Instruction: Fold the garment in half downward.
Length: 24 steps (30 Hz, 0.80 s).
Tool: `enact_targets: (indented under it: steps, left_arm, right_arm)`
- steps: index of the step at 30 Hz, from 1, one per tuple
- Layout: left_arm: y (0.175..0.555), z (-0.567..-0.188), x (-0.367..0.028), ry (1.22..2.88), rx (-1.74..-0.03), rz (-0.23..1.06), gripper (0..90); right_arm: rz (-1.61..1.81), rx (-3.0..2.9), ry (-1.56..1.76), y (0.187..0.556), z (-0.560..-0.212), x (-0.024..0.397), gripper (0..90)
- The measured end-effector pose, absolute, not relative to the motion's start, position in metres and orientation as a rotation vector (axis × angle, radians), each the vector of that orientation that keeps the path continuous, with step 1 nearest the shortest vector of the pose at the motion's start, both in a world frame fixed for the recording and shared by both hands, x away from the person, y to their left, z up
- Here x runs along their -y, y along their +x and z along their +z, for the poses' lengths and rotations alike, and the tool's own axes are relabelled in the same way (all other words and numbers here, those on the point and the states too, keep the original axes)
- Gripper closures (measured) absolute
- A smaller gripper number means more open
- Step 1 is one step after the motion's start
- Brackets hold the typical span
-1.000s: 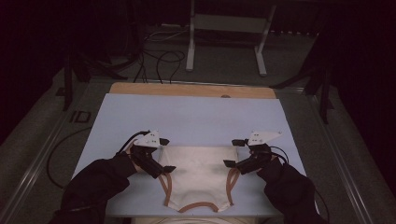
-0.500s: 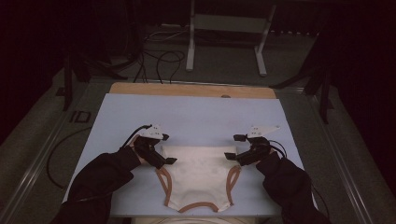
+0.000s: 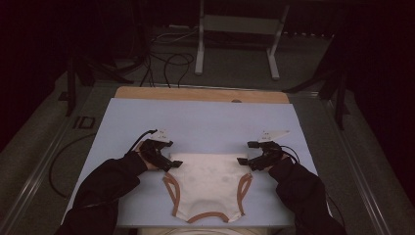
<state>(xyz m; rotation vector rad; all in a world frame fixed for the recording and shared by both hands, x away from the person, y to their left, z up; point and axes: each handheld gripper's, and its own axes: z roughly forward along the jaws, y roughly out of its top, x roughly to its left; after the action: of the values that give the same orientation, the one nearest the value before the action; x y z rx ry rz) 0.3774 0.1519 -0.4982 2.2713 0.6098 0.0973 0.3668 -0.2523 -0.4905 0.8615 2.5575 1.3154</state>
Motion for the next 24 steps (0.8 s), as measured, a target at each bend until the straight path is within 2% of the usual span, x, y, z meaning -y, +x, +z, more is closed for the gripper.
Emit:
enact_targets:
  steps: [12,16,24]
  left_arm:
    - [0.383,-0.513,-0.158,2.326,-0.671,0.136,23.6]
    - [0.382,-0.516,-0.157,2.340,-0.674,0.155,28.1]
    - [0.384,-0.517,-0.157,2.344,-0.679,0.166,36.3]
  right_arm:
    - [1.194,-2.617,0.966,0.378,-0.512,0.252,16.3]
    - [1.172,-2.633,0.970,0.379,-0.515,0.253,27.0]
    - [1.129,-2.661,0.947,0.379,-0.516,0.255,59.1]
